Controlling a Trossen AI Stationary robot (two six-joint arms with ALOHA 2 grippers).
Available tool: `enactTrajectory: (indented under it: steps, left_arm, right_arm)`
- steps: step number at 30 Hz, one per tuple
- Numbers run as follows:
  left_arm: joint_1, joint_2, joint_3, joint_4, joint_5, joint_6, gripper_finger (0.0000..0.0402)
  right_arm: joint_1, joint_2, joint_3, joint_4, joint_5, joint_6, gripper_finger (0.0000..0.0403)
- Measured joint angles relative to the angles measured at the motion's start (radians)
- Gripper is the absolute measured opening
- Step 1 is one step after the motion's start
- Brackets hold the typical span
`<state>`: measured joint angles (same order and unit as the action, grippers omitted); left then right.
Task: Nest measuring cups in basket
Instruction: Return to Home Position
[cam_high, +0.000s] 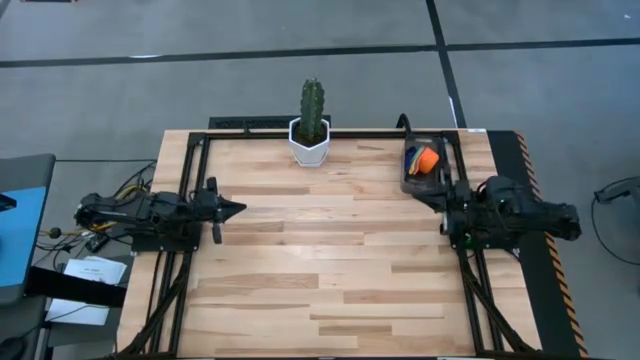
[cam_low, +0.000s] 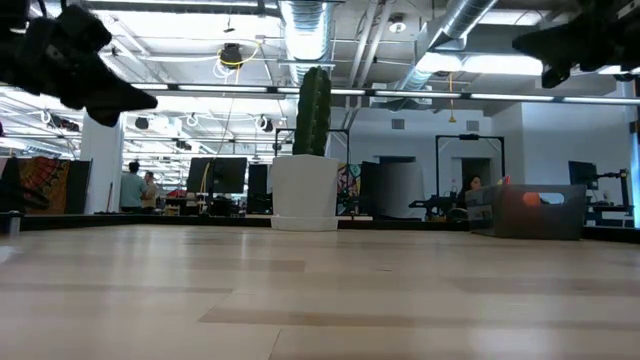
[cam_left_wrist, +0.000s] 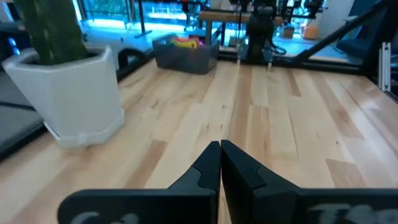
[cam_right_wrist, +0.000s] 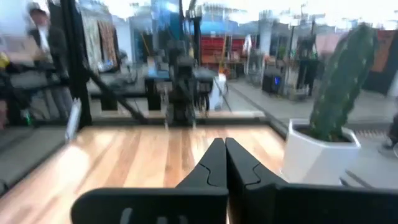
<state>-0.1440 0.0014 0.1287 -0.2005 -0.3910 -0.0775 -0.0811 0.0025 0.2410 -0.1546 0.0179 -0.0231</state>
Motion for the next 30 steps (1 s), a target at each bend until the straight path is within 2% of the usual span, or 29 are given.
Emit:
enactTrajectory:
  steps: [5, 10, 17, 23, 30]
  left_arm:
    - [0.0, 0.003, -0.073, 0.126, 0.021, -0.031, 0.0]
    - [0.001, 0.0, -0.074, 0.13, -0.01, 0.003, 0.0]
    - [0.049, 0.003, -0.074, 0.129, -0.004, 0.021, 0.0]
    - [0.084, 0.003, -0.074, 0.119, 0.138, 0.023, 0.0]
    - [0.085, 0.003, -0.074, 0.117, 0.15, 0.022, 0.0]
  right_arm:
    - [0.001, 0.001, -0.075, 0.116, -0.043, 0.048, 0.0005]
    - [0.001, 0.0, -0.119, 0.133, -0.054, 0.073, 0.0006]
    - [0.001, 0.001, -0.232, 0.257, -0.073, 0.148, 0.0005]
    - [-0.001, 0.005, -0.232, 0.181, -0.033, 0.147, 0.0042]
    - [-0.001, 0.005, -0.232, 0.171, -0.016, 0.147, 0.0057]
